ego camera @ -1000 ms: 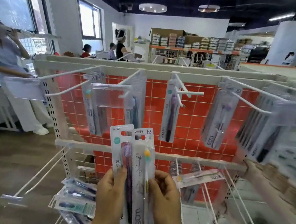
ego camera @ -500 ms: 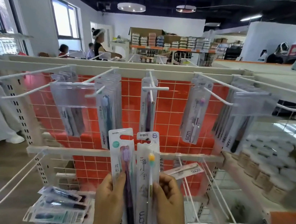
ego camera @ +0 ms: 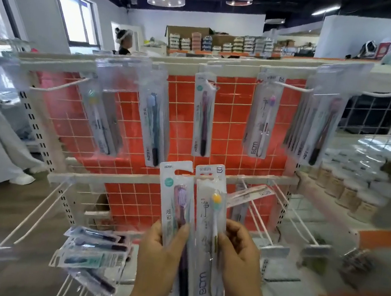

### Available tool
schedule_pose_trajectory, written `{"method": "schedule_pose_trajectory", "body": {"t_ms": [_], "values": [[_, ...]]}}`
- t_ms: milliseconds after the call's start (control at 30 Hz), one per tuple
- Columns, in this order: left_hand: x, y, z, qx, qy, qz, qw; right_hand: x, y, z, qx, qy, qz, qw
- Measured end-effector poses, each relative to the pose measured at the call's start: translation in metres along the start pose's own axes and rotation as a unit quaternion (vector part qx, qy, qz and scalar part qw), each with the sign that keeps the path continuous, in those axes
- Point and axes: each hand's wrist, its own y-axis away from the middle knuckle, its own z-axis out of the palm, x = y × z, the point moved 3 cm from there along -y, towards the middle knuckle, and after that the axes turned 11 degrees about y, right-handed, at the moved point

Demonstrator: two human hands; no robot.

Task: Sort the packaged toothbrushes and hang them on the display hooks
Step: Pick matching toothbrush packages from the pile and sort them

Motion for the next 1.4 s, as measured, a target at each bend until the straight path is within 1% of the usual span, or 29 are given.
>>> {"method": "schedule_pose_trajectory", "body": {"t_ms": [167,367,533,700,800,900,1000,1067,1100,1133,1167,1200,1267,1333,1400], "values": [[-0.021,0.016,-0.009,0.007,-0.024,0.024,0.999,0.017,0.016,-0.014,0.033,0.005,-0.013,0.999],[-0.053,0.023,-0.005,-0.027,-0.038,0.035,0.998,0.044,0.019,-0.031,0.038,-0.003,-0.046,0.998],[-0.093,0.024,-0.010,-0.035,-0.036,0.039,0.998,0.090,0.021,-0.034,0.033,0.001,-0.026,0.999],[-0.130,0.027,-0.015,0.010,-0.019,0.058,0.998,0.135,0.017,-0.033,0.021,0.010,-0.011,1.000],[-0.155,0.025,-0.014,0.013,-0.028,0.062,0.998,0.150,0.016,-0.035,0.007,0.005,-0.026,1.000],[-0.174,0.029,-0.013,0.040,-0.011,0.120,0.992,0.170,0.012,-0.032,0.004,-0.014,-0.018,1.000],[-0.215,0.016,-0.027,0.036,-0.017,0.088,0.995,0.207,0.004,-0.025,0.013,0.013,-0.030,0.999],[-0.250,0.006,-0.037,0.009,-0.029,0.032,0.999,0.231,-0.004,-0.028,0.020,0.067,-0.059,0.996],[-0.262,0.003,-0.035,0.007,-0.028,0.023,0.999,0.240,-0.007,-0.031,0.024,0.068,-0.064,0.995],[-0.263,0.006,-0.030,0.003,-0.059,0.060,0.996,0.244,-0.010,-0.032,0.016,0.046,-0.065,0.997],[-0.261,0.004,-0.025,0.027,-0.076,0.107,0.991,0.247,-0.012,-0.033,0.009,0.028,-0.061,0.998],[-0.259,0.004,-0.021,0.051,-0.078,0.130,0.987,0.252,-0.015,-0.034,0.006,0.012,-0.058,0.998],[-0.257,0.009,-0.017,0.046,-0.061,0.132,0.988,0.261,-0.023,-0.039,0.004,-0.013,-0.052,0.999],[-0.267,-0.002,-0.022,0.038,-0.031,0.130,0.990,0.269,-0.031,-0.040,-0.009,-0.010,-0.061,0.998],[-0.276,-0.012,-0.029,0.004,-0.064,0.159,0.985,0.282,-0.043,-0.042,-0.024,0.022,-0.089,0.995]]}}
